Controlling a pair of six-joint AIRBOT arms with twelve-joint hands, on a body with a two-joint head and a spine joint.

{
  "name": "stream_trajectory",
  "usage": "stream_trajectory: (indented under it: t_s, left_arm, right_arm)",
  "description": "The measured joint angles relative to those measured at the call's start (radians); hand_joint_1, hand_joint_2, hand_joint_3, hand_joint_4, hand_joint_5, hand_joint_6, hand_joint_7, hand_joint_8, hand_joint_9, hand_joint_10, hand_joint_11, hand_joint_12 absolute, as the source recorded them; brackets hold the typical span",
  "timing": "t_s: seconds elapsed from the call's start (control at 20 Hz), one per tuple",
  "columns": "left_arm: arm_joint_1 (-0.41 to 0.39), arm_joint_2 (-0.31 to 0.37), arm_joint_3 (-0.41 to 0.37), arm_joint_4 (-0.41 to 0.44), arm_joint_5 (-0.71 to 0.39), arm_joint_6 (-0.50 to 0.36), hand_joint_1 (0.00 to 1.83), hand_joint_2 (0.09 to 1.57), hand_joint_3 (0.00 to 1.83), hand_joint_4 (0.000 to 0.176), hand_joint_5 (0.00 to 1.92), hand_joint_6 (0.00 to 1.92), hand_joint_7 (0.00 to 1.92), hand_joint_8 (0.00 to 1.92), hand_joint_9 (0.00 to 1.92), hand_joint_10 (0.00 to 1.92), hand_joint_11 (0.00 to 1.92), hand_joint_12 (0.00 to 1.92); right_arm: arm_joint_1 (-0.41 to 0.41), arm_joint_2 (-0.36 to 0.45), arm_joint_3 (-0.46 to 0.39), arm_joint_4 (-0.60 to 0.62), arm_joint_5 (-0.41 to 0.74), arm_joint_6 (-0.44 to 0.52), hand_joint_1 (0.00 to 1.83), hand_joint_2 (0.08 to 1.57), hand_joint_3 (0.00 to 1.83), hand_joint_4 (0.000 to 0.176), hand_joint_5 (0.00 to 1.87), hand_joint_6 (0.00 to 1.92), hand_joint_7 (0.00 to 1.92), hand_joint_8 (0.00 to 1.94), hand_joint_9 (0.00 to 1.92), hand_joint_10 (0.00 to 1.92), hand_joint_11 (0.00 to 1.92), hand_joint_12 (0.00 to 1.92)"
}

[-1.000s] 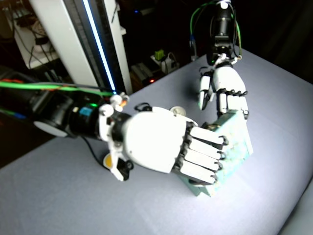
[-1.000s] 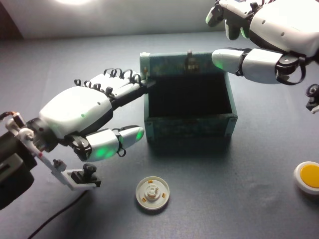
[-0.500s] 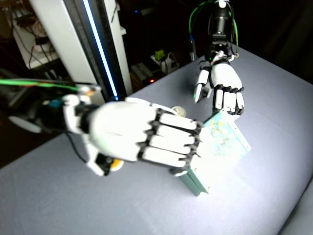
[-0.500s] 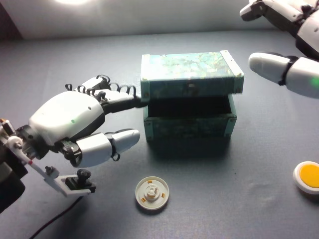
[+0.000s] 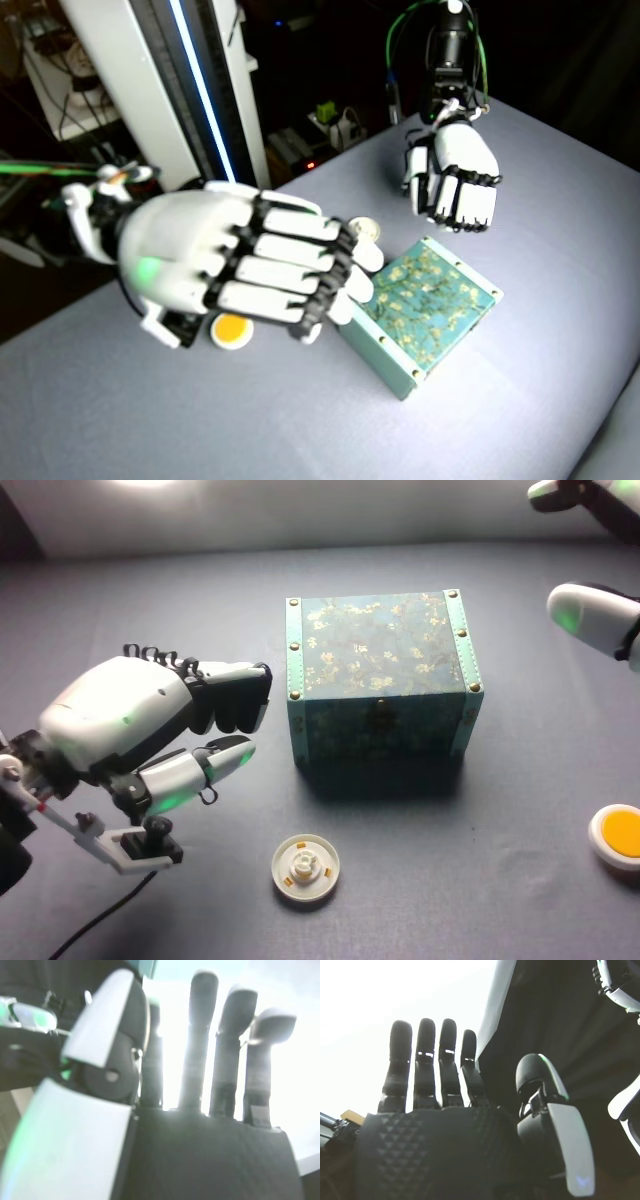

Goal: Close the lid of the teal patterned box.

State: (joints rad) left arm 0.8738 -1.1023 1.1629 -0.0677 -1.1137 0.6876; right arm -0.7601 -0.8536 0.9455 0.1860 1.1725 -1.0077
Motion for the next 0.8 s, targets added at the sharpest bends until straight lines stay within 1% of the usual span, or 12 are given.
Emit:
stream_trajectory:
  t_s: [0.05,0.1,0.15,0.25,0.3,0.35,0.45,0.55,0.6,0.7,0.75,0.8]
  left_arm:
    - [0.003,0.011,-0.013,-0.004,-0.013,0.009,0.57,1.47,0.0,0.176,0.38,1.85,0.44,1.14,0.37,1.45,0.27,1.92]
    - [0.009,0.027,-0.021,-0.003,-0.046,0.02,0.39,1.44,0.0,0.034,0.24,1.21,0.4,0.97,0.28,1.3,0.12,1.87]
    - [0.014,0.038,-0.032,-0.011,-0.066,0.03,0.41,1.43,0.0,0.0,0.23,0.89,0.33,0.89,0.19,1.31,0.02,1.89]
    - [0.026,0.064,-0.051,-0.033,-0.133,0.051,0.52,1.43,0.0,0.0,0.27,0.24,0.35,0.2,0.16,0.74,0.0,1.53]
    - [0.032,0.072,-0.056,-0.041,-0.151,0.053,0.52,1.43,0.0,0.0,0.27,0.24,0.35,0.2,0.16,0.74,0.0,1.53]
    - [0.043,0.084,-0.066,-0.045,-0.167,0.069,0.36,1.42,0.0,0.055,0.22,0.12,0.26,0.06,0.09,0.44,0.0,1.21]
    - [0.057,0.101,-0.086,-0.054,-0.194,0.091,0.15,1.35,0.0,0.138,0.04,0.03,0.03,0.0,0.0,0.04,0.0,0.15]
    - [0.069,0.116,-0.096,-0.059,-0.229,0.101,0.05,1.31,0.0,0.165,0.0,0.0,0.0,0.0,0.0,0.0,0.0,0.0]
    - [0.072,0.12,-0.099,-0.064,-0.241,0.102,0.02,1.28,0.0,0.168,0.0,0.0,0.0,0.0,0.0,0.0,0.0,0.0]
    - [0.087,0.144,-0.118,-0.075,-0.277,0.127,0.0,1.26,0.0,0.17,0.0,0.0,0.0,0.0,0.0,0.0,0.0,0.0]
    - [0.093,0.153,-0.124,-0.078,-0.29,0.14,0.0,1.27,0.0,0.149,0.0,0.0,0.0,0.0,0.0,0.0,0.0,0.0]
    - [0.1,0.161,-0.135,-0.088,-0.309,0.147,0.0,1.28,0.0,0.163,0.0,0.0,0.0,0.0,0.0,0.0,0.0,0.0]
  right_arm:
    - [-0.005,0.004,-0.005,-0.001,0.015,0.0,0.0,1.37,0.0,0.0,0.0,0.8,0.09,0.72,0.01,1.2,0.0,1.83]
    - [-0.016,0.015,-0.016,-0.001,0.043,0.002,0.0,1.37,0.0,0.0,0.0,0.8,0.13,0.68,0.01,1.15,0.0,1.82]
    - [-0.025,0.021,-0.023,-0.004,0.06,0.002,0.0,1.37,0.0,0.0,0.0,0.77,0.12,0.65,0.0,1.06,0.0,1.8]
    - [-0.057,0.039,-0.04,-0.003,0.103,0.002,0.12,1.36,0.0,0.0,0.0,0.64,0.03,0.45,0.0,0.65,0.0,1.62]
    - [-0.067,0.043,-0.045,-0.003,0.113,0.002,0.12,1.36,0.0,0.0,0.0,0.64,0.03,0.45,0.0,0.65,0.0,1.62]
    - [-0.082,0.053,-0.053,0.003,0.127,0.002,0.15,1.37,0.0,0.0,0.0,0.52,0.01,0.3,0.0,0.45,0.0,1.46]
    - [-0.118,0.069,-0.071,0.014,0.159,0.002,0.14,1.38,0.0,0.0,0.0,0.31,0.0,0.03,0.0,0.13,0.0,1.13]
    - [-0.159,0.086,-0.091,0.021,0.204,0.002,0.09,1.38,0.0,0.0,0.0,0.05,0.0,0.0,0.0,0.0,0.0,0.59]
    - [-0.17,0.09,-0.097,0.024,0.217,0.002,0.06,1.38,0.0,0.016,0.0,0.01,0.0,0.0,0.0,0.0,0.0,0.12]
    - [-0.201,0.108,-0.111,0.032,0.272,0.002,0.04,1.37,0.0,0.033,0.0,0.0,0.0,0.0,0.0,0.0,0.0,0.0]
    - [-0.204,0.113,-0.116,0.035,0.286,0.002,0.04,1.37,0.0,0.04,0.0,0.0,0.0,0.0,0.0,0.0,0.0,0.0]
    - [-0.205,0.119,-0.122,0.038,0.304,0.002,0.01,1.36,0.0,0.037,0.0,0.0,0.0,0.0,0.0,0.0,0.0,0.0]
